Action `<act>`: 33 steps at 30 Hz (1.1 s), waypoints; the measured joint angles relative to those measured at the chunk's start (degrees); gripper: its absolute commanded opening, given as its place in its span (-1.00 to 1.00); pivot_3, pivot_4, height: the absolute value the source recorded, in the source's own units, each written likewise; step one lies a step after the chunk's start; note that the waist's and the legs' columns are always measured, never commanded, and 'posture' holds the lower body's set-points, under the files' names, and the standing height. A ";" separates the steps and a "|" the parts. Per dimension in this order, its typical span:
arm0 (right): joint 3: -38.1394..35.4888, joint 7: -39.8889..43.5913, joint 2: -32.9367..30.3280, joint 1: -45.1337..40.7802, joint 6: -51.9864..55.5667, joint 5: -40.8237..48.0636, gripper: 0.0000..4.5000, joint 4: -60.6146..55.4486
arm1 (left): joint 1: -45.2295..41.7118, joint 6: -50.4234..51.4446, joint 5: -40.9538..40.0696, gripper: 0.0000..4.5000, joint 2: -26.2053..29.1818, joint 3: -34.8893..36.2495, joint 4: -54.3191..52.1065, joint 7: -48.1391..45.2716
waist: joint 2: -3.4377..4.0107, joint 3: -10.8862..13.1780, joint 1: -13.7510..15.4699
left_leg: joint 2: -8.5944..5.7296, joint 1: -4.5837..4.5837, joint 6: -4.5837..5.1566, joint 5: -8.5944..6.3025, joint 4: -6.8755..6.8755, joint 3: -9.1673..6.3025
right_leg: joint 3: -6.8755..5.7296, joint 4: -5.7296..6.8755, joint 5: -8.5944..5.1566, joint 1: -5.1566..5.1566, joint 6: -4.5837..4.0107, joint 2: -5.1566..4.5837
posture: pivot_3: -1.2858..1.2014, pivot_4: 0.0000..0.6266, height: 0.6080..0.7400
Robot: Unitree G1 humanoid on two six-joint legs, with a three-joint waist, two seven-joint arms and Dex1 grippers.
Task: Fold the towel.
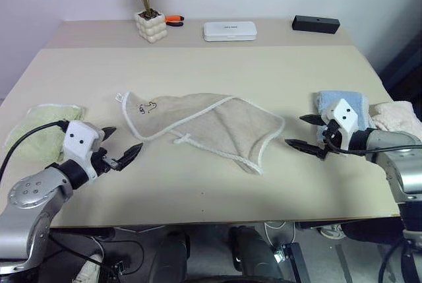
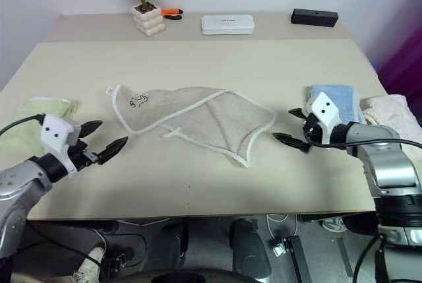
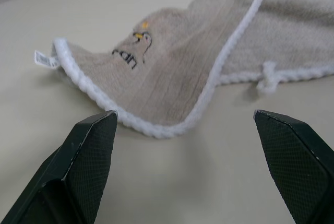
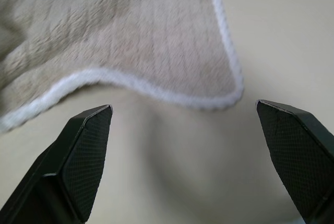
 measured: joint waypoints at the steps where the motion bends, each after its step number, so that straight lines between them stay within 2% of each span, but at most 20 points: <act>1: -0.05 0.01 0.00 0.00 0.01 0.03 1.00 -0.05 | 0.00 0.00 -0.03 0.91 0.00 0.12 -0.06 -0.04 | 0.01 0.00 -0.01 | 0.00 0.00 0.00 0.00 0.00 0.00 | 0.00 0.00 0.00 0.00 0.00 0.00 | 0.03 -0.52 0.96; 10: 0.39 -2.56 0.90 -2.47 0.13 -0.14 1.00 -0.57 | 0.76 -0.17 1.53 0.91 0.76 -0.14 0.27 -0.16 | 0.01 0.00 0.18 | 0.00 -0.02 0.00 0.00 0.02 0.02 | 0.01 0.00 0.00 0.00 0.01 -0.01 | 0.03 -0.52 0.96; 14: 2.36 -4.19 3.13 -3.50 0.37 -0.79 1.00 -0.59 | -0.76 1.65 -2.98 0.91 -0.97 -1.38 -2.90 -0.84 | 0.01 -0.01 0.23 | -0.01 -0.04 0.00 0.00 0.02 0.01 | 0.01 -0.01 0.07 0.00 0.13 -0.02 | 0.03 -0.52 0.96; 16: 2.89 -4.36 4.11 -3.58 2.56 -0.20 1.00 -0.86 | -1.41 2.26 -3.21 0.91 0.33 -5.49 -6.59 -1.79 | 0.01 0.00 0.34 | -0.01 -0.04 0.00 0.00 0.02 0.01 | 0.01 -0.01 0.08 0.00 0.15 -0.03 | 0.03 -0.52 0.96; 18: 3.69 -4.26 5.04 -3.64 4.33 0.89 1.00 -2.33 | -3.70 1.55 1.43 0.91 2.22 -13.03 -8.31 -1.56 | 0.04 -0.01 0.41 | -0.02 -0.02 -0.01 0.00 0.03 0.01 | 0.02 -0.01 0.08 0.03 0.13 -0.01 | 0.03 -0.52 0.96; 20: 4.02 -5.16 5.80 -3.35 4.75 1.03 1.00 -4.26 | -5.64 0.80 6.50 0.91 3.83 -17.73 -6.66 -0.41 | 0.04 -0.01 0.32 | -0.01 0.00 0.00 0.00 0.02 0.00 | 0.02 0.01 0.07 0.02 0.12 0.03 | 0.03 -0.52 0.96; 29: 3.86 -10.49 8.10 -1.58 6.04 0.87 1.00 -9.97 | -11.79 -5.96 20.51 0.91 8.27 -23.46 7.89 0.08 | 0.07 0.00 0.21 | -0.01 -0.03 0.00 0.00 0.00 0.01 | 0.03 -0.01 0.07 -0.02 0.14 0.02 | 0.03 -0.52 0.96; 33: 4.12 -12.05 9.72 -1.31 6.05 0.59 1.00 -10.18 | -15.97 -9.62 23.97 0.91 5.69 -23.93 18.11 1.35 | 0.07 -0.01 0.30 | -0.01 -0.05 0.00 0.00 0.03 0.00 | 0.02 0.01 0.08 -0.02 0.16 0.01 | 0.03 -0.52 0.96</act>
